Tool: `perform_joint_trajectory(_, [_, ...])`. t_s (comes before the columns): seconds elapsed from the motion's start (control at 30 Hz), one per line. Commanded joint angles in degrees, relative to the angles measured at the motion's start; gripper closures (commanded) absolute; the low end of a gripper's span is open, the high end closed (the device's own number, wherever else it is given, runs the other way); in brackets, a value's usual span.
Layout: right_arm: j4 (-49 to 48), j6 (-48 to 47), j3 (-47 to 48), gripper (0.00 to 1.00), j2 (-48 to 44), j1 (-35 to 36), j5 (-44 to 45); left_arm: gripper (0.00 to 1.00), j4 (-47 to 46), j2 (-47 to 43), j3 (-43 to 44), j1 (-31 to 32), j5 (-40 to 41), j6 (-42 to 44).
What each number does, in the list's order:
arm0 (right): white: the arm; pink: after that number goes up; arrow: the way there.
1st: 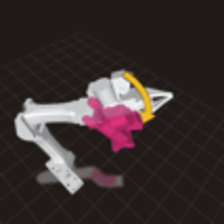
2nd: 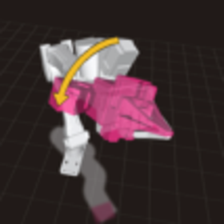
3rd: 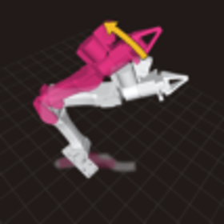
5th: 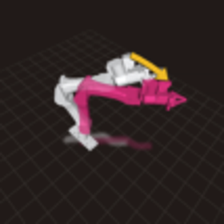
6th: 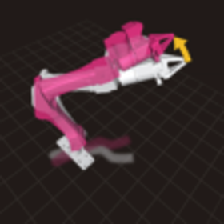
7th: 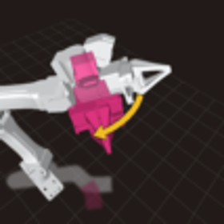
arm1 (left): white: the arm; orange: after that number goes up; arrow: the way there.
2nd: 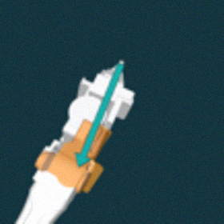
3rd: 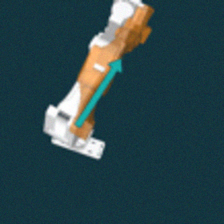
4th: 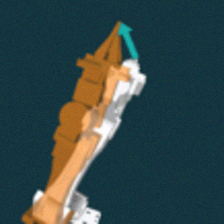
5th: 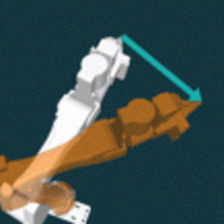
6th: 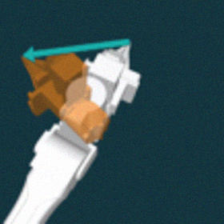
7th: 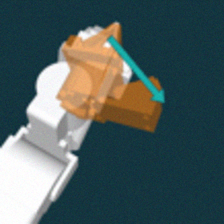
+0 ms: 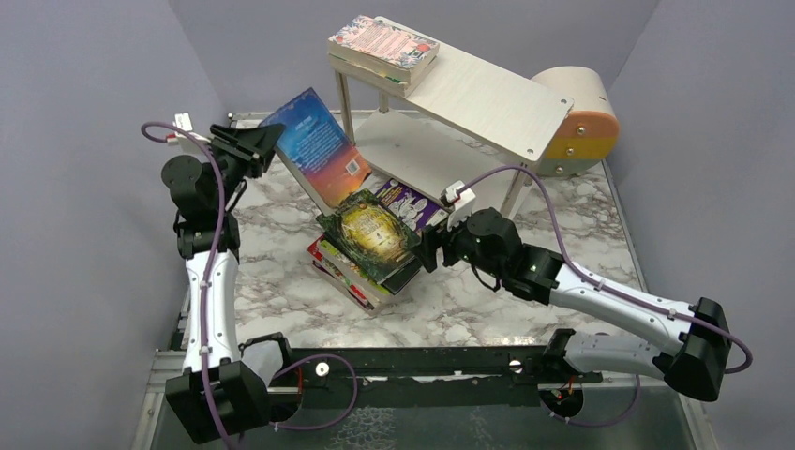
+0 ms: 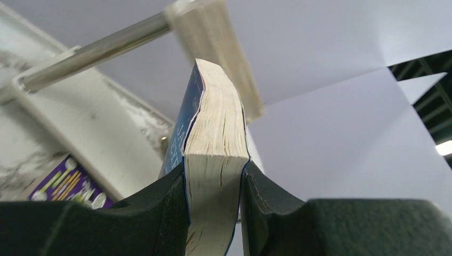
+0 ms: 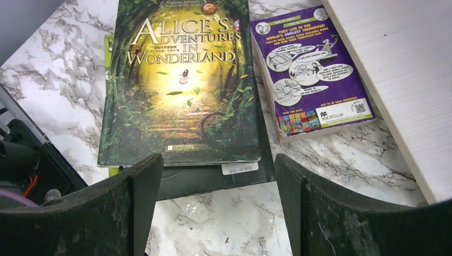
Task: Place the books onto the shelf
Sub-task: Pick up the book from the center of the board, then place the book on the shelf.
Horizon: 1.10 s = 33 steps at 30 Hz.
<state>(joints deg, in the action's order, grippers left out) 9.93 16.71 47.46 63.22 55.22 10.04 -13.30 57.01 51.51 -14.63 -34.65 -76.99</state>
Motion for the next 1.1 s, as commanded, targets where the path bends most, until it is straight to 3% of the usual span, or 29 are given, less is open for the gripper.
perform_joint_trajectory(0.0, [0.88, 1.04, -0.95, 0.24, -1.96, 0.33, 0.79, 1.0, -14.98, 1.49, 12.35, -0.08, 1.18, -9.34])
perform_joint_trajectory(0.37, [1.05, 2.45, -3.0, 0.25, -3.91, 0.33, 0.81, 1.0, -18.55, 8.1, 27.81, 5.08, 8.83, -12.47])
perform_joint_trajectory(0.8, [3.38, 3.77, -4.01, 0.25, -7.76, 0.25, 3.08, 1.0, -16.56, 24.55, 44.97, 32.42, 25.3, 0.74])
perform_joint_trajectory(1.07, [5.17, 5.32, -5.18, 0.25, -10.66, 0.32, 4.35, 1.0, -16.04, 33.33, 52.59, 44.02, 33.93, 6.22])
